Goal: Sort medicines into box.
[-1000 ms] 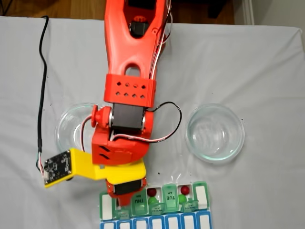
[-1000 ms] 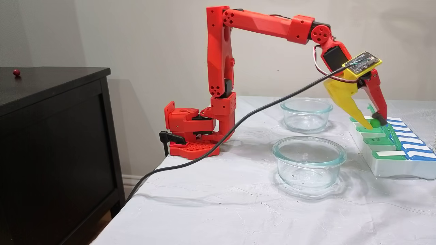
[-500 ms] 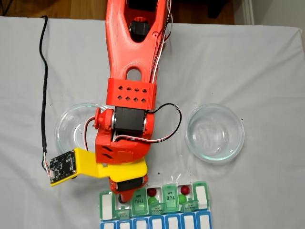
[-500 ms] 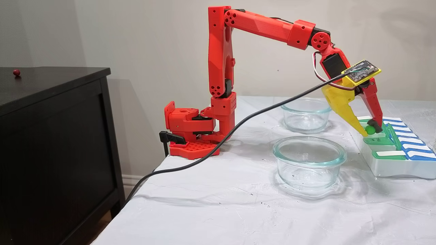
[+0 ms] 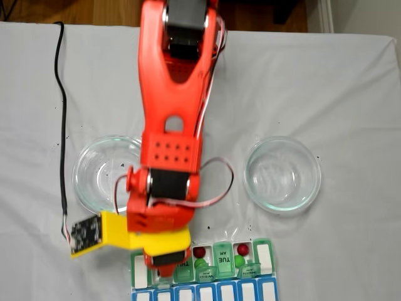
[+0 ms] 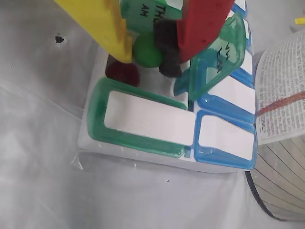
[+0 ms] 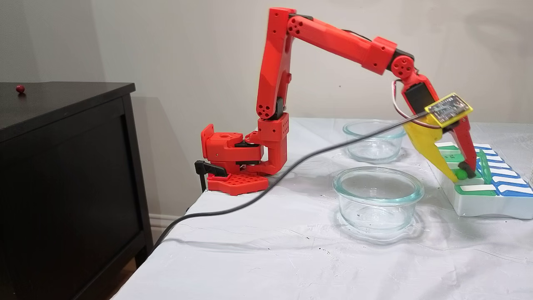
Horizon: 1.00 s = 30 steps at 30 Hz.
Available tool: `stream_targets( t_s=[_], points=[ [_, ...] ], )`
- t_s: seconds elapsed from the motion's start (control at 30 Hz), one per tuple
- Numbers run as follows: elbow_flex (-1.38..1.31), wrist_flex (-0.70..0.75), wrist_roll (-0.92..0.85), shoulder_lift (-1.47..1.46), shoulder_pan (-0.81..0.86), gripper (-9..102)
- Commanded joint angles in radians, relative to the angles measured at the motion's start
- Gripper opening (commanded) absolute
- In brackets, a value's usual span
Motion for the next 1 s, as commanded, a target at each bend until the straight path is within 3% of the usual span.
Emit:
stream_targets(
  t_s=[0.0,0.13,0.43,0.53,0.67,0.83,0.97],
  points=[
    [-0.101,-0.037,0.0,0.038,-0.005,1],
    [-0.083,0.015,-0.003,0.089,-0.003,15],
    [-0.008,0.008,-0.023,0.178,-0.003,24],
    [0.009,-0.008,-0.038,0.215,0.0,19],
    [0.04,-0.018,-0.051,0.318,0.005,2],
    [0.149,-0.046,-0.028,0.497,-0.066,0],
    [0.258,-0.196,-0.002,0.592,-0.161,0]
  ],
)
